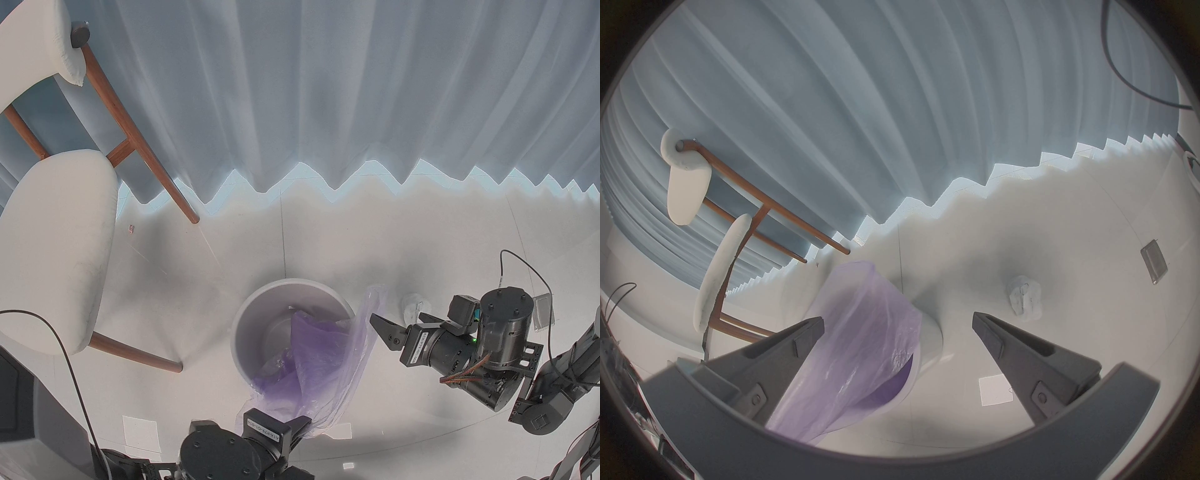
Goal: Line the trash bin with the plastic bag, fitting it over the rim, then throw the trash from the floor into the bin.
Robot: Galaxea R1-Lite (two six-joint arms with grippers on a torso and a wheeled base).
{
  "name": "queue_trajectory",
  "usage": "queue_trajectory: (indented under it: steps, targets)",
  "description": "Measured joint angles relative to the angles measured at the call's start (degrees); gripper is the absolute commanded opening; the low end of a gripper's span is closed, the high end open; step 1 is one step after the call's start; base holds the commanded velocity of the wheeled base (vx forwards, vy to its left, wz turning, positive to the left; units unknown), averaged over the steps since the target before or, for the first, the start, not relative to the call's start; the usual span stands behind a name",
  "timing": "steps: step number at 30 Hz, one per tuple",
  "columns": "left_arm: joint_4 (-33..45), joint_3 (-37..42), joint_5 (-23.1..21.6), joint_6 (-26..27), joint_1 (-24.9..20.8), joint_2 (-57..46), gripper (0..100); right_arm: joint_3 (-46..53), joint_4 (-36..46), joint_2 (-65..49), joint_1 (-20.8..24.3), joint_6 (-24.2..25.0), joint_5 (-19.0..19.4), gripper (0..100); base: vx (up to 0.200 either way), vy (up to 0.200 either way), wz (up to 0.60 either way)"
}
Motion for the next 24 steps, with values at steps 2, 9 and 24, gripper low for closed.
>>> queue_trajectory:
  steps: [2, 9, 24]
  targets:
    - [-0.49, 0.57, 0.50, 0.01, -0.26, 0.30, 0, 0.16, -0.02, 0.35, 0.02, 0.00, 0.00, 100, 0.000, 0.000, 0.00]
    - [-2.60, 1.43, 1.51, 0.01, -0.78, 0.94, 0, 0.85, 0.15, 0.99, 0.05, -0.09, -0.01, 100, 0.000, 0.000, 0.00]
    - [-5.29, 1.54, 1.82, 0.06, -1.33, 1.27, 0, 2.34, 0.06, 3.11, -0.06, -0.66, -1.13, 100, 0.000, 0.000, 0.00]
